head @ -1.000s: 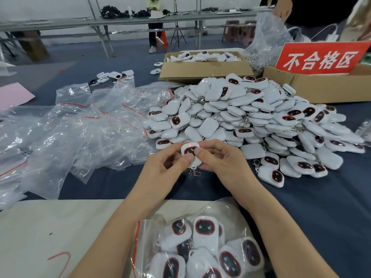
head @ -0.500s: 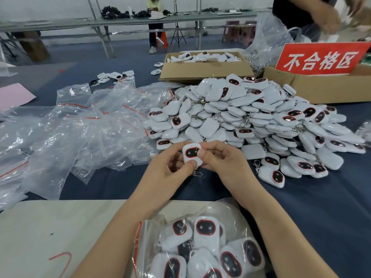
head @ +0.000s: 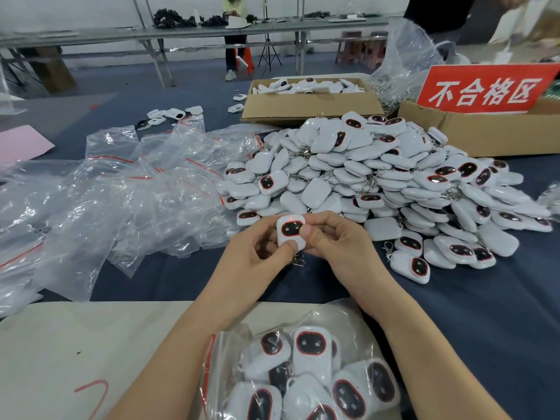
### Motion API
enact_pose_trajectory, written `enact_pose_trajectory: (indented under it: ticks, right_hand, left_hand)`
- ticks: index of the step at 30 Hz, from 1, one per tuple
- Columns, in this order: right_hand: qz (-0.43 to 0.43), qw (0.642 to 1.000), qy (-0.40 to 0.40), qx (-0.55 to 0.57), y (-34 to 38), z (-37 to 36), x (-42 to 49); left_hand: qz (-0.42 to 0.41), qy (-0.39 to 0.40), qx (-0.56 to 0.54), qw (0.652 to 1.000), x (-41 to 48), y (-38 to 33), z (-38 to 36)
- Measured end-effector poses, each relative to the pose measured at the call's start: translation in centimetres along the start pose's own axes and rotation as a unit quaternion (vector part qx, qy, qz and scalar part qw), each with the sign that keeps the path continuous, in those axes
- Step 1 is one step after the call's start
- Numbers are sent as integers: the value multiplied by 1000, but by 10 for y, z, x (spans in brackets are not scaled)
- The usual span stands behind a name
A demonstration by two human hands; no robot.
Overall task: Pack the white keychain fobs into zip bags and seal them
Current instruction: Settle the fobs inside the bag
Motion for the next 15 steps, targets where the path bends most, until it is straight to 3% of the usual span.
enact_pose_trajectory:
  ticks: [7,15]
  right_hand:
    - [45,998,36,-11,5,-7,-6]
    - [63,997,38,13,13,-5,-9]
  left_hand:
    - [9,-101,-32,994,5,0,17]
    - [-36,-99,2,994,1,-10,13]
Point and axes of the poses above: each hand's wrist, its own x-axis towards the middle knuckle, its own z-axis out of the back of the hand, y = z × x, the point moved 8 cm from there along x, towards the middle knuckle, and after that the axes turned 15 degrees about -y, right-handed, at the moved point
